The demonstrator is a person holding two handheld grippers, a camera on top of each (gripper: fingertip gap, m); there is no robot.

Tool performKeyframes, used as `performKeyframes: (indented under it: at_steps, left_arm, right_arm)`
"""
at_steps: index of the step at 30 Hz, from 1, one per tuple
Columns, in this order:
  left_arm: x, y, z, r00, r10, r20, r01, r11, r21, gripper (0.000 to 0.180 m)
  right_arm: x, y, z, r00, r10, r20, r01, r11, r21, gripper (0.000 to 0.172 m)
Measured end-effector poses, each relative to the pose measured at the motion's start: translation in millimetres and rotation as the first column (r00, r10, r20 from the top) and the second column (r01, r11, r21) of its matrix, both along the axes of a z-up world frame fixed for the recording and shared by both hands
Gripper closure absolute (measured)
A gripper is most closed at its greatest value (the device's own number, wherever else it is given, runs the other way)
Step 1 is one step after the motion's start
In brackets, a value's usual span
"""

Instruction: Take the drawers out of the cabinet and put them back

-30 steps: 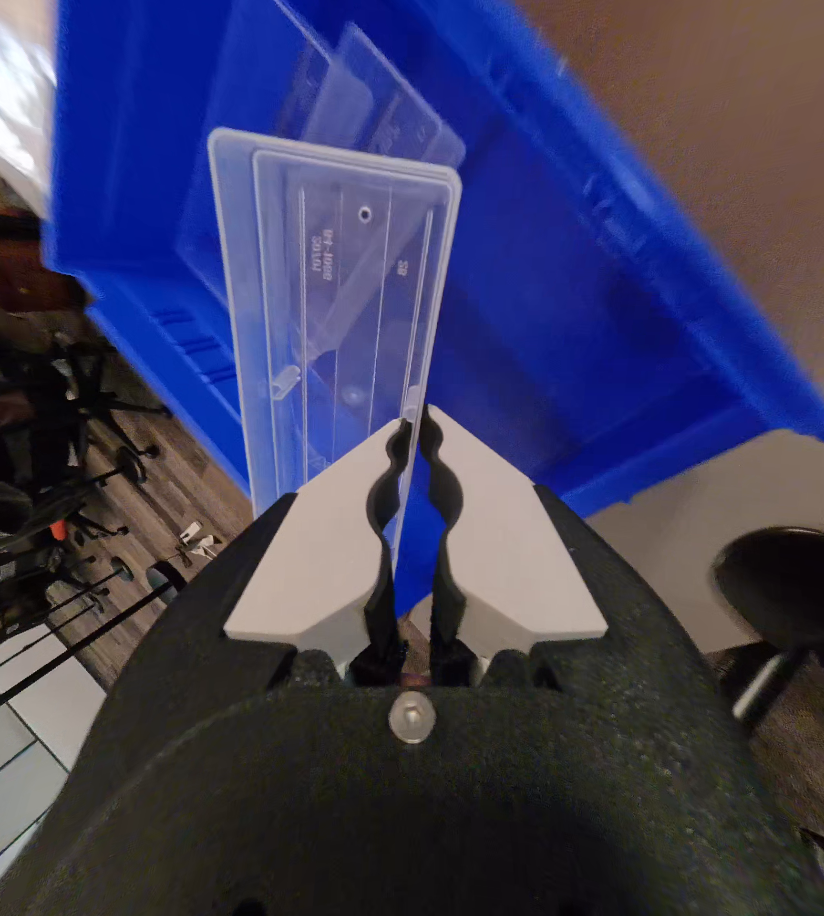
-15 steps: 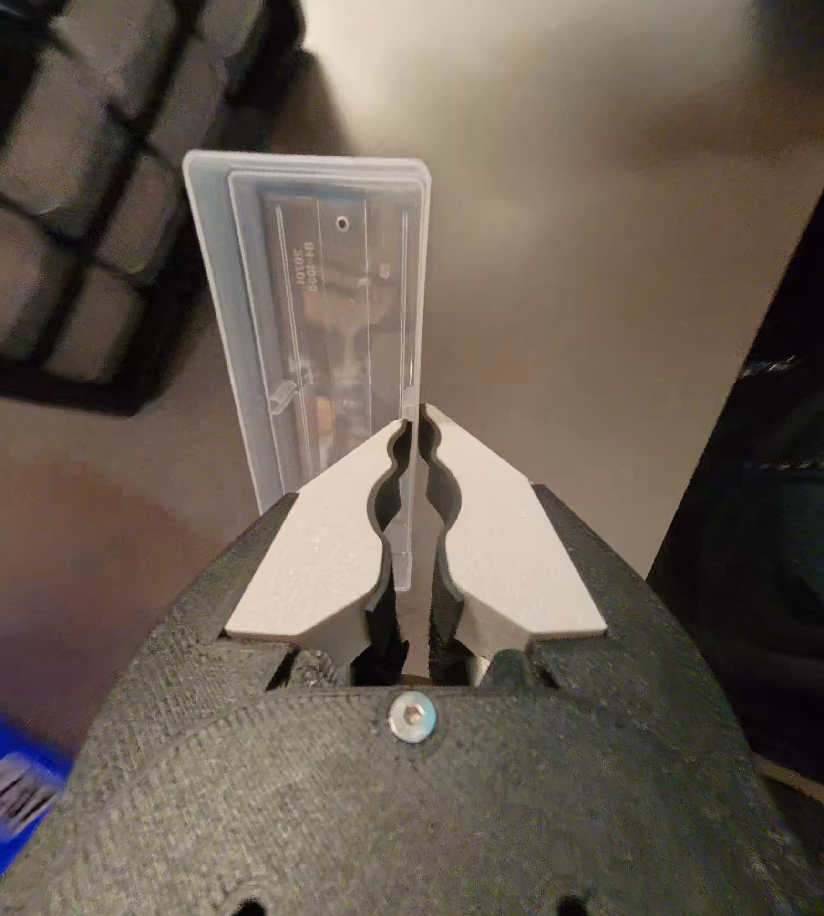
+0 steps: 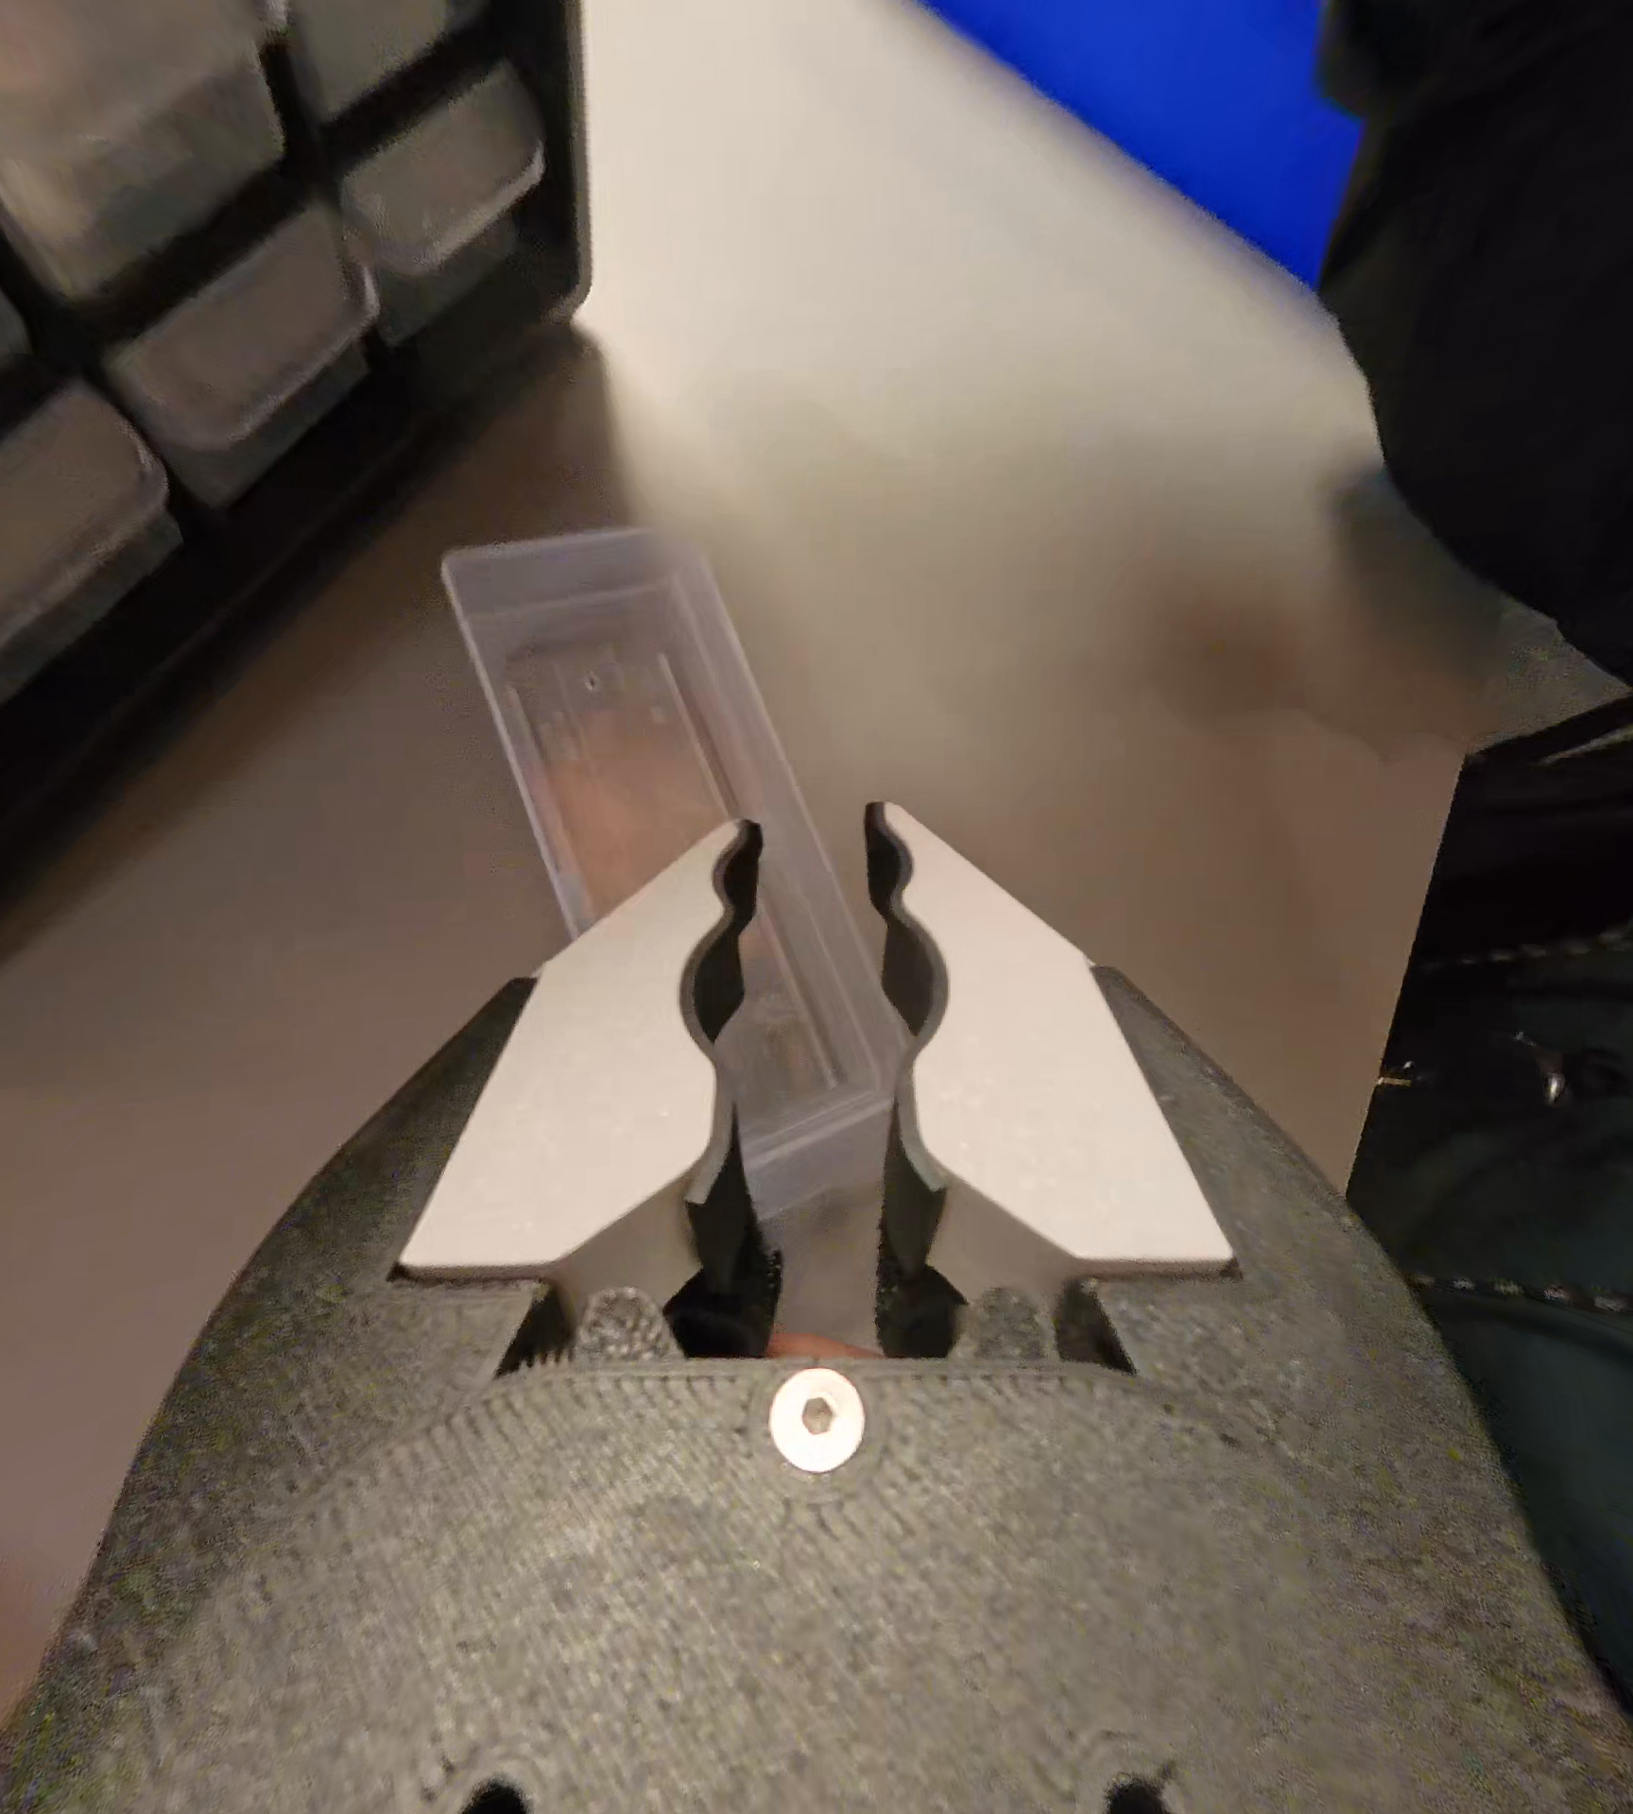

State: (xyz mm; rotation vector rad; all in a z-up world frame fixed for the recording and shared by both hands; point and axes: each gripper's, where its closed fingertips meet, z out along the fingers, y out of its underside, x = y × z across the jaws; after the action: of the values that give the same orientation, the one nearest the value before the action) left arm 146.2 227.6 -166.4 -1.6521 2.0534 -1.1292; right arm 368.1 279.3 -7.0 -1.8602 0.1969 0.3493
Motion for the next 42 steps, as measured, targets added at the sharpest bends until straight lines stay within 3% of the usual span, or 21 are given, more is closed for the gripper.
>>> performKeyframes:
  at_steps: [1, 4, 7, 9, 10, 21, 25, 29, 35, 42]
  left_arm:
    - [-2.1, 0.2, 6.0, 0.999, -0.029, 0.035, 0.028, 0.999, 0.024, 0.15]
    - [-18.2, 6.7, 17.4, 0.982, -0.162, 0.099, 0.144, 0.976, 0.164, 0.135]
    - [-43.9, 16.2, 13.0, 0.917, -0.38, 0.122, 0.312, 0.872, 0.377, 0.131]
    - [-60.0, 20.4, 2.8, 0.871, -0.482, 0.097, 0.393, 0.802, 0.45, 0.135]
    - [-62.6, 24.1, -1.2, 0.859, -0.503, 0.097, 0.4, 0.777, 0.486, 0.142]
    - [-56.7, 20.9, -19.6, 0.756, -0.642, 0.128, 0.402, 0.61, 0.683, 0.143]
    - [-47.7, 21.0, -27.9, 0.746, -0.658, 0.102, 0.392, 0.558, 0.731, 0.152]
    - [-42.0, 20.1, -17.2, 0.751, -0.644, 0.146, 0.357, 0.582, 0.73, 0.16]
    - [-33.8, 6.2, 44.3, 0.742, -0.584, 0.33, 0.286, 0.72, 0.632, 0.162]
    - [-14.1, 1.9, 102.2, 0.728, -0.534, 0.43, 0.209, 0.77, 0.603, 0.162]
  right_arm:
    - [0.0, 0.1, 0.0, 1.0, 0.001, 0.0, -0.001, 1.0, 0.0, 0.119]
    - [0.1, 0.1, -0.1, 1.0, 0.001, 0.0, -0.001, 1.0, 0.0, 0.119]
    - [-0.2, 0.0, 0.0, 1.0, 0.002, 0.002, -0.002, 1.0, -0.001, 0.119]
    - [-0.4, 0.0, 0.2, 1.0, 0.002, 0.004, -0.002, 1.0, -0.001, 0.119]
    - [-0.5, -0.1, 0.2, 1.0, 0.002, 0.004, -0.002, 1.0, -0.001, 0.119]
    - [0.2, 0.0, -0.1, 1.0, 0.005, -0.003, -0.005, 1.0, 0.003, 0.119]
    - [0.1, -0.1, -0.1, 1.0, 0.006, -0.003, -0.006, 1.0, 0.004, 0.119]
    - [0.1, -0.1, -0.1, 1.0, 0.008, -0.004, -0.008, 1.0, 0.004, 0.119]
    - [0.3, 0.0, -0.1, 1.0, 0.009, -0.005, -0.009, 1.0, 0.004, 0.119]
    - [-0.3, -0.2, 0.0, 1.0, 0.008, -0.004, -0.008, 1.0, 0.004, 0.119]
